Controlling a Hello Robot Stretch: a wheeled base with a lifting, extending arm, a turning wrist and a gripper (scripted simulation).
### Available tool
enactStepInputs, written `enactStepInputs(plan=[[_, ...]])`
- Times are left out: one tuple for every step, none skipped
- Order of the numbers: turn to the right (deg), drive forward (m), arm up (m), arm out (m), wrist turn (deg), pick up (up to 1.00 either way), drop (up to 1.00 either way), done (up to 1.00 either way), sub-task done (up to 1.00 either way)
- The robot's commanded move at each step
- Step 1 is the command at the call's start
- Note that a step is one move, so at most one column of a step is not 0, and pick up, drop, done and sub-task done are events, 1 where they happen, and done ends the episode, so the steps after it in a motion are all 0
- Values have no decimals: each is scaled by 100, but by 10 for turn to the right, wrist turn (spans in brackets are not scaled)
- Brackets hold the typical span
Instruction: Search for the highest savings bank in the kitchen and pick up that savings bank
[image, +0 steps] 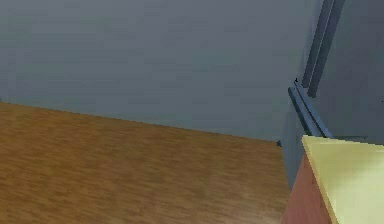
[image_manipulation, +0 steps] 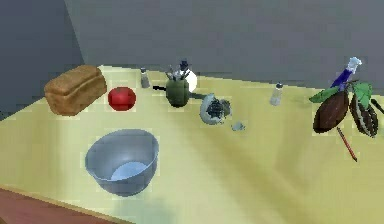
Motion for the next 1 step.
enactStepInputs(plan=[[0,0,50,0,0,0,0,0,0]])
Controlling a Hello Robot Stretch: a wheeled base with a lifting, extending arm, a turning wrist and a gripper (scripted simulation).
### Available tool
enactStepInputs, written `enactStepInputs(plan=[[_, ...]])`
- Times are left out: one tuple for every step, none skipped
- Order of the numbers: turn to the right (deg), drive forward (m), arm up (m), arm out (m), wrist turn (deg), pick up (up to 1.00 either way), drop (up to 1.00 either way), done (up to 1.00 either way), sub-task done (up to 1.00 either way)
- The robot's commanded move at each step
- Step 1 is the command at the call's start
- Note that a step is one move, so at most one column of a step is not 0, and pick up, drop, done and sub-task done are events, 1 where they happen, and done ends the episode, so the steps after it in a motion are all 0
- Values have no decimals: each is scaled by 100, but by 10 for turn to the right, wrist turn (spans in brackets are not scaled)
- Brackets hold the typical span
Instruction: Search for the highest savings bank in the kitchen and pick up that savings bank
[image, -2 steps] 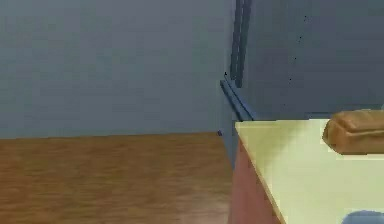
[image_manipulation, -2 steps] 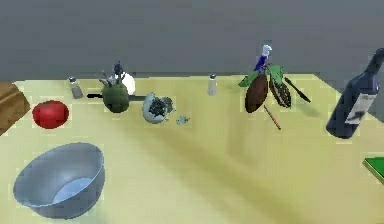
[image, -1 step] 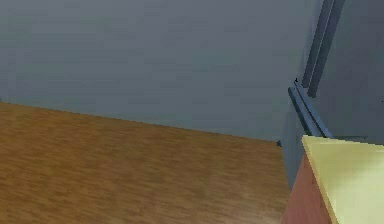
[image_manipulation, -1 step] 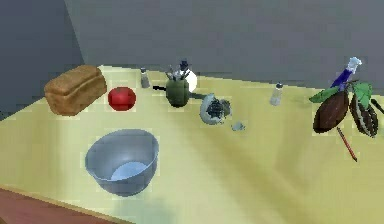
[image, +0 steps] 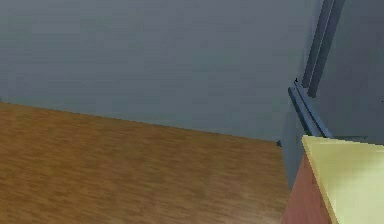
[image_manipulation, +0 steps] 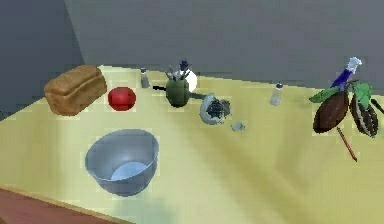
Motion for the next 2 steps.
enactStepInputs(plan=[[0,0,38,0,0,0,0,0,0],[0,0,0,48,0,0,0,0,0]])
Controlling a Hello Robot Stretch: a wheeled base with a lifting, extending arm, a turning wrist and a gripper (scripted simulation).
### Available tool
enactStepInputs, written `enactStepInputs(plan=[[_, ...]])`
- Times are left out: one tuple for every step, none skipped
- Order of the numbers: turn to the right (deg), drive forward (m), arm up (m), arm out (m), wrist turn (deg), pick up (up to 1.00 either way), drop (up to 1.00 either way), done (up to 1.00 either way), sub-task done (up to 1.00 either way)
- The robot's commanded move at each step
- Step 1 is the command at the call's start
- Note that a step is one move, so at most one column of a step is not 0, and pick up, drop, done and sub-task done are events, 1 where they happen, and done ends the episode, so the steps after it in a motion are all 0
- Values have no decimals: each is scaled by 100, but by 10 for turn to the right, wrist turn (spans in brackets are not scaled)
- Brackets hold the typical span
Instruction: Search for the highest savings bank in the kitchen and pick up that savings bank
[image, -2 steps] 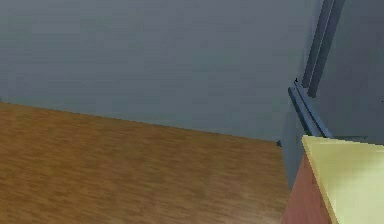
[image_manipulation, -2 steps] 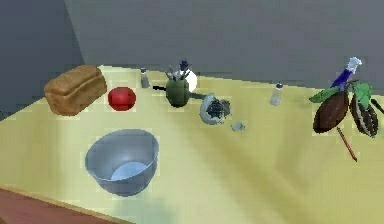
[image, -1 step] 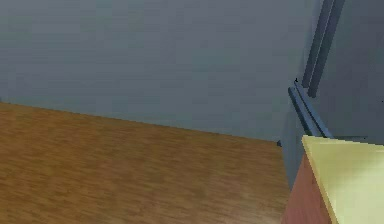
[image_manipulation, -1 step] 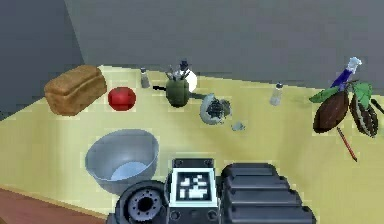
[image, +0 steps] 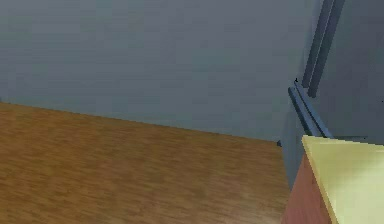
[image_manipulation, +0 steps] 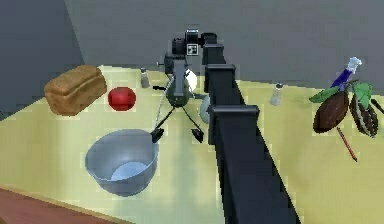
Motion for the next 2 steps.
enactStepInputs(plan=[[0,0,0,0,450,0,0,0,0],[0,0,0,0,450,0,0,0,0]])
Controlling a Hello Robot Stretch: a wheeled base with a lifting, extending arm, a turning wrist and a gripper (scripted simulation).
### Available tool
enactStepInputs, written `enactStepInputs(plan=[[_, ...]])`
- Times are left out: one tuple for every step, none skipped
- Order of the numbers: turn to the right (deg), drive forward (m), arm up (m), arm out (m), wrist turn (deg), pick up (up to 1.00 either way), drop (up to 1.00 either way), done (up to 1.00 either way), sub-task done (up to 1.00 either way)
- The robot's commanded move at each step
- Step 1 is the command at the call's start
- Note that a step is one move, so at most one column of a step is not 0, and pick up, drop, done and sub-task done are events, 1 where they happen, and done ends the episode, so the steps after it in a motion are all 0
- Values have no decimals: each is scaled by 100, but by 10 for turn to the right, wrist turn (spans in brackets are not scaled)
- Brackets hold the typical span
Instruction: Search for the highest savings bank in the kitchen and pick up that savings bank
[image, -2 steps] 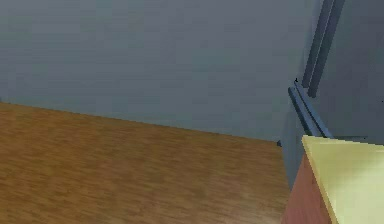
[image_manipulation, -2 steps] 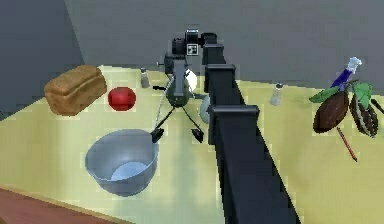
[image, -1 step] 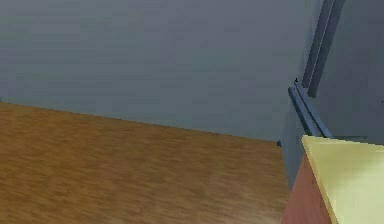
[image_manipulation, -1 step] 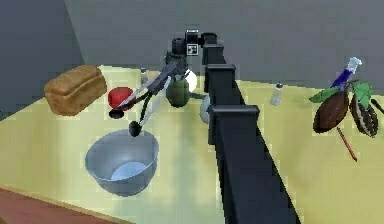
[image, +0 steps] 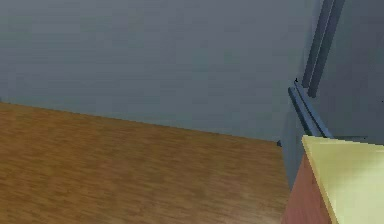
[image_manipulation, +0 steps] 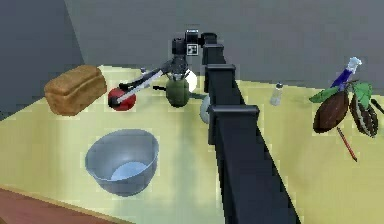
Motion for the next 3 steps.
enactStepInputs(plan=[[0,0,0,0,450,0,0,0,0],[0,0,0,0,300,0,0,0,0],[0,0,0,0,0,100,0,0,0]])
